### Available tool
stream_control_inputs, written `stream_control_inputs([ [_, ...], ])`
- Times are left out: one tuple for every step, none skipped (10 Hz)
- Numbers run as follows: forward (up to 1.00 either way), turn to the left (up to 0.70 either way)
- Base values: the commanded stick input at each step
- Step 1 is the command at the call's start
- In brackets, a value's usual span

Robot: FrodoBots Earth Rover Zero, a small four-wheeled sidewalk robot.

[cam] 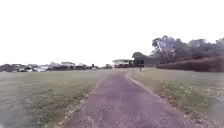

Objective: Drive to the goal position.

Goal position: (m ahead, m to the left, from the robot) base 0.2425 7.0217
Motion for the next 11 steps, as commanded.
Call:
stream_control_inputs([
  [0.85,0.00],
  [0.85,0.00],
  [0.85,0.00],
  [0.85,0.00],
  [0.85,0.00],
  [0.85,0.00],
  [0.85,0.00],
  [0.85,0.00],
  [0.85,0.00],
  [0.85,0.00],
  [0.85,0.00],
])
